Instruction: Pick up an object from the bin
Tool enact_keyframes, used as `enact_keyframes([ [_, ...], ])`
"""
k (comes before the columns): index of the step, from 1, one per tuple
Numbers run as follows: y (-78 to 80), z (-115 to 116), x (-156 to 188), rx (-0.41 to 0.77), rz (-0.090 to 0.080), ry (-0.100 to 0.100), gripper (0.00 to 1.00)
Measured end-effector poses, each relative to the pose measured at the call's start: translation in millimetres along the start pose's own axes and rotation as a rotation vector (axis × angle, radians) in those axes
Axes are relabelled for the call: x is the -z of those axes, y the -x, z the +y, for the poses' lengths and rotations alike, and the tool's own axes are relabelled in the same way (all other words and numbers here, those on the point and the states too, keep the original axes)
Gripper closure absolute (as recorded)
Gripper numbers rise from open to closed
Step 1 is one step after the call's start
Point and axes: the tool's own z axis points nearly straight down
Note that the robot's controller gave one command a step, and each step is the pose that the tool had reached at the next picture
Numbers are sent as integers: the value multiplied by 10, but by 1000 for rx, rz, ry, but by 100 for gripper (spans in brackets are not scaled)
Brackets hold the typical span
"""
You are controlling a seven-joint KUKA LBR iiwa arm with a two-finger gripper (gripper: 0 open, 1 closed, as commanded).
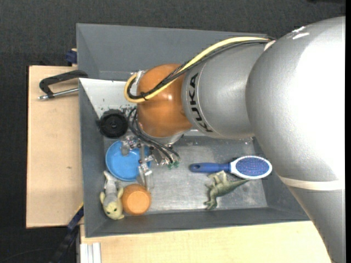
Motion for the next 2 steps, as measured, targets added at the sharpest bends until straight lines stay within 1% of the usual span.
enact_keyframes([
  [1, -255, 224, -110, 220, -37, -16, 0],
  [2, -373, 308, -205, 223, 0, 1, 100],
])
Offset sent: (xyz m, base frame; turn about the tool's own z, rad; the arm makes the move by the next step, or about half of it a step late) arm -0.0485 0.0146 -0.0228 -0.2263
